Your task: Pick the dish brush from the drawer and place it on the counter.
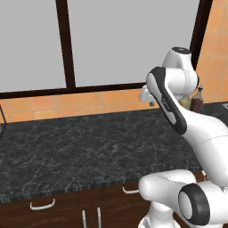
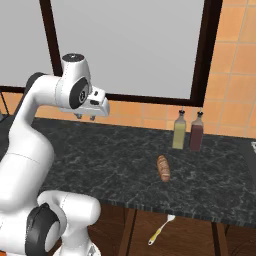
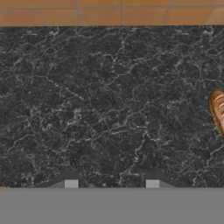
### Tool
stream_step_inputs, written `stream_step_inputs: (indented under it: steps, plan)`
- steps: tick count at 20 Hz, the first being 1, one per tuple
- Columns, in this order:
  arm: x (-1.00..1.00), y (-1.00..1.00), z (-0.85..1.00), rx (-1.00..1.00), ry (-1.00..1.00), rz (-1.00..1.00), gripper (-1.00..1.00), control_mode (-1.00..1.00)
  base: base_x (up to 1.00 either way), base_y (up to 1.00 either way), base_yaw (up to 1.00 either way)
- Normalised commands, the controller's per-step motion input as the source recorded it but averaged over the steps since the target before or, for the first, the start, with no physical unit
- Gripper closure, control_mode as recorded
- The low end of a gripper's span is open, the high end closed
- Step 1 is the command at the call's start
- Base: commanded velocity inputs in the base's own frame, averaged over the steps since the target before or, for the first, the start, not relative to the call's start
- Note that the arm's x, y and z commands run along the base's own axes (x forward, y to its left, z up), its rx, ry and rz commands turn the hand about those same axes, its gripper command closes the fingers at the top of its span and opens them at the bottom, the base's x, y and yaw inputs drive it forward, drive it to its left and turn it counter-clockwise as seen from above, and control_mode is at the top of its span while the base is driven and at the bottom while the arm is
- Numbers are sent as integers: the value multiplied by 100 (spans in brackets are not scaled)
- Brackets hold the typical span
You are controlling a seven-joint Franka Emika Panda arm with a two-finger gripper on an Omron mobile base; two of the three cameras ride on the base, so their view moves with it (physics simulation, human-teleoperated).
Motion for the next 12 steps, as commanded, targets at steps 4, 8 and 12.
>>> stream_step_inputs:
  steps: [4,8,12]
  plan:
    - [-29,-4,-1,0,0,0,-100,-100,0,0,0]
    - [-62,-8,-17,0,2,0,-100,-100,0,0,0]
    - [-48,-18,-25,0,7,0,-100,-100,0,0,0]
